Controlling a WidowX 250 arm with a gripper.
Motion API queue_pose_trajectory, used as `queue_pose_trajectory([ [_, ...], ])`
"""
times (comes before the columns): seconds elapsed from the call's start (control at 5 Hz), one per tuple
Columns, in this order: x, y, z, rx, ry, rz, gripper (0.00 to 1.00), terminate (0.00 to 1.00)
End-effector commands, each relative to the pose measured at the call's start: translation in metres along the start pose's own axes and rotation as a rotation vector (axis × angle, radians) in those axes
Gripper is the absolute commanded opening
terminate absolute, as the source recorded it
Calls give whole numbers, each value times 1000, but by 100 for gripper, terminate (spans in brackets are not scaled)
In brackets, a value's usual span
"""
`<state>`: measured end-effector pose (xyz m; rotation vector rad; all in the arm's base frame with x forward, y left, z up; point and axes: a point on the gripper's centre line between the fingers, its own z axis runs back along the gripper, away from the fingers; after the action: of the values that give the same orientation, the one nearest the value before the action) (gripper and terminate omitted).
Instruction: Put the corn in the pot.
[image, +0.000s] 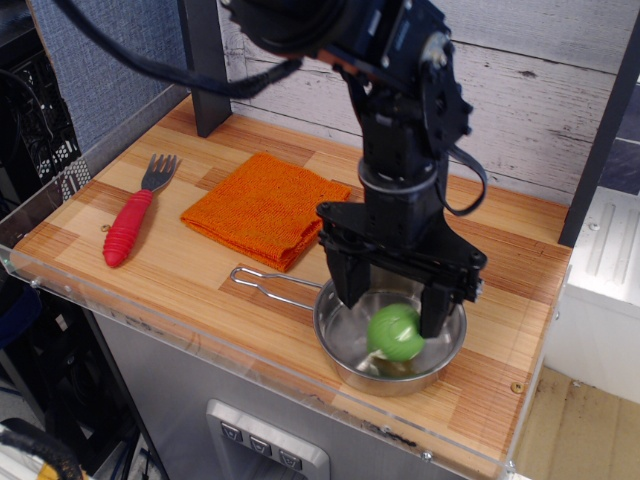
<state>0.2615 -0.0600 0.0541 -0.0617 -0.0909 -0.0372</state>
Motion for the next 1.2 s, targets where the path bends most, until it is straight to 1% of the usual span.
queue_pose_trajectory([
  [0.0,35,18,84,-3,-160,43,100,0],
  [0.2,47,26,104,-10,-185,53,100,0],
  [0.6,51,31,113,-25,-143,24,100,0],
  [0.8,49,32,118,-12,-136,9,100,0],
  [1.0,49,32,118,-12,-136,9,100,0],
])
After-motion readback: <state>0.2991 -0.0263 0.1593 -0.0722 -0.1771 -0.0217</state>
